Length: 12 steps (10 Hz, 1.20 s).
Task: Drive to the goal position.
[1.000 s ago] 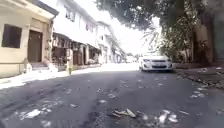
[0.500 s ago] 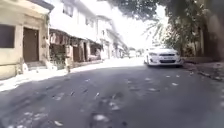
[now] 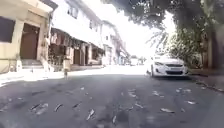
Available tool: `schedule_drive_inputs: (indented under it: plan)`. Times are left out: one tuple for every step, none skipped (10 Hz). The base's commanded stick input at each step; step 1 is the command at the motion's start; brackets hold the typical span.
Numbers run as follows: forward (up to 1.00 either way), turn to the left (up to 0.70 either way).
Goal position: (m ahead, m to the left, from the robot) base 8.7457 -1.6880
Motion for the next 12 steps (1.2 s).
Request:
schedule_drive_inputs:
  plan:
    - [1.00, 0.01]
    - [1.00, 0.01]
    - [1.00, 0.01]
    - [1.00, 0.01]
    - [1.00, 0.01]
    - [1.00, 0.01]
    - [1.00, 0.01]
    - [1.00, 0.01]
    - [1.00, 0.01]
    - [1.00, 0.01]
    - [1.00, 0.01]
    - [1.00, 0.01]
